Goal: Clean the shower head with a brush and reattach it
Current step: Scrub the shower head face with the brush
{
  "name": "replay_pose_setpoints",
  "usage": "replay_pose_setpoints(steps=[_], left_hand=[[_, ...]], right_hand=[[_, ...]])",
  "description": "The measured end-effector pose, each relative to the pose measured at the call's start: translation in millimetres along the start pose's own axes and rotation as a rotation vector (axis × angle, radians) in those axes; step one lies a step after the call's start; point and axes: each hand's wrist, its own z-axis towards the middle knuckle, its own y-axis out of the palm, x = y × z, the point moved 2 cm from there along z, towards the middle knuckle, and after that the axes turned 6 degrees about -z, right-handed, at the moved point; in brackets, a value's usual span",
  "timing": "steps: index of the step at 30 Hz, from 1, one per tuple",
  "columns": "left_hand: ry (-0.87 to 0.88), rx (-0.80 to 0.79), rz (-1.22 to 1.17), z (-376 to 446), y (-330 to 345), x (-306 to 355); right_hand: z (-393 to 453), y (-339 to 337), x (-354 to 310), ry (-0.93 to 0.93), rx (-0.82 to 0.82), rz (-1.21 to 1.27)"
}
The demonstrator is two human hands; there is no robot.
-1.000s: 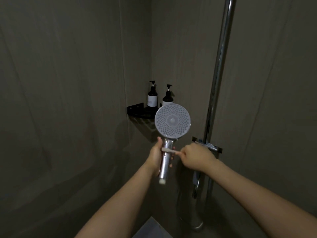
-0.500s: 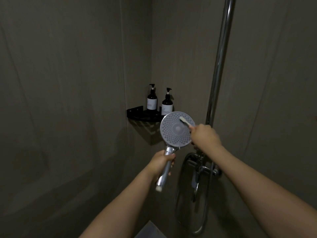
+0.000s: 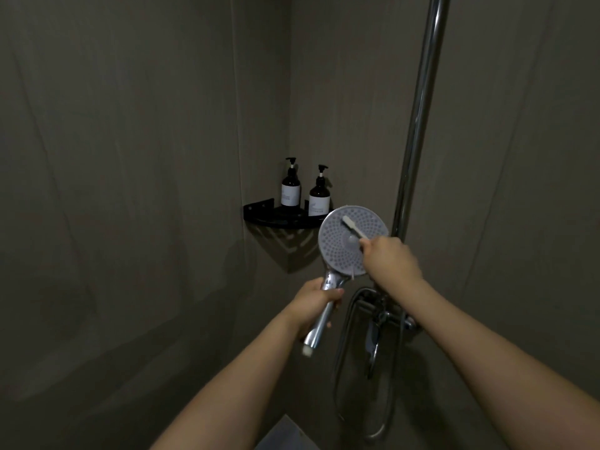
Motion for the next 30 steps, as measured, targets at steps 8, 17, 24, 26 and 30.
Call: replay_pose_setpoints(steps=[8, 17, 24, 26, 30], left_hand=[[0.001, 0.025, -0.119, -4.0, -12.1, -0.2], [-0.059, 0.034, -0.505, -1.1, -21.9, 16.8], [-0.024, 0.054, -0.513, 0.2, -25.4, 19.8], [-0.012, 0.072, -0.524, 0.5, -29.4, 17.5], [-0.011, 0.089, -0.549, 0.9, -29.4, 14.3]], right_hand=[[-16.1, 3.9, 17.5, 0.043, -0.06, -0.004], [-61.8, 24.6, 6.9, -0.551, -0.272, -0.083], [-71.0, 31.4, -0.9, -0.749, -0.351, -0.248], [-69.6, 30.5, 9.0, -0.74, -0.336, -0.253], [-72.2, 31.9, -1.6, -0.8, -0.297, -0.228]])
